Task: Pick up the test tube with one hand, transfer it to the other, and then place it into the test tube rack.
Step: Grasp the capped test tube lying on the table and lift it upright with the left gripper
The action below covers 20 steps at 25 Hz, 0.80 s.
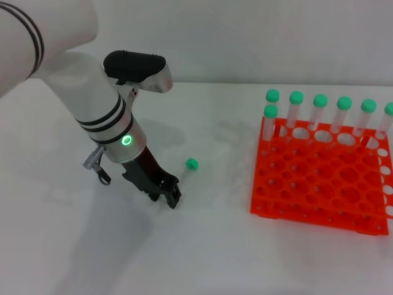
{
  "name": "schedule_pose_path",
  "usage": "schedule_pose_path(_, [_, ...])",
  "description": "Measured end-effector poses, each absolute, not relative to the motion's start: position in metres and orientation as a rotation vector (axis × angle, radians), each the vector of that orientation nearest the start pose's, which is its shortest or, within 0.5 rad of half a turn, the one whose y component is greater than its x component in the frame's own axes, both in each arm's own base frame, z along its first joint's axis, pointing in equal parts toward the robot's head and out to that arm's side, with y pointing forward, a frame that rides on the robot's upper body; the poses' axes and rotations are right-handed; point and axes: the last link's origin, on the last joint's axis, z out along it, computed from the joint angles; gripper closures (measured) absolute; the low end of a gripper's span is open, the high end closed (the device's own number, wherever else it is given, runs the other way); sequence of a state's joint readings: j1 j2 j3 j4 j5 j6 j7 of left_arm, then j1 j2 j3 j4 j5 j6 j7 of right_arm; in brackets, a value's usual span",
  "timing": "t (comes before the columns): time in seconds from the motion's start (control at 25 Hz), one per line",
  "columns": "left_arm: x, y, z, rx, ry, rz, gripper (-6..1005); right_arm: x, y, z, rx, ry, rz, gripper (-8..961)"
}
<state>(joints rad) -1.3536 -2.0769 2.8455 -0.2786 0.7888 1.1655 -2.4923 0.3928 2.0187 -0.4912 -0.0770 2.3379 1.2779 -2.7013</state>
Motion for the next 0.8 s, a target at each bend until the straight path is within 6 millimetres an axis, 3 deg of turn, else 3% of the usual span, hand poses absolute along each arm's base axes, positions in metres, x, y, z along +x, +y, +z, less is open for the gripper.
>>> schedule_pose_path(0.28, [-0.1761, 0.4207, -0.0614, -2.401, -1.367, 0.633, 509, 0.3824, 0.3132, 0.0708, -1.341, 0.609, 0.777, 99])
schedule_pose_path(0.36, [-0.1756, 0.4216, -0.0607, -2.391, -1.359, 0.645, 644, 0.3824, 0.3133, 0.0708, -1.341, 0.609, 0.777, 99])
schedule_pose_path(0.8, [-0.1757, 0.422, -0.06, -2.387, -1.343, 0.664, 706, 0.3828, 0.3129, 0.0705, -1.341, 0.611, 0.775, 100])
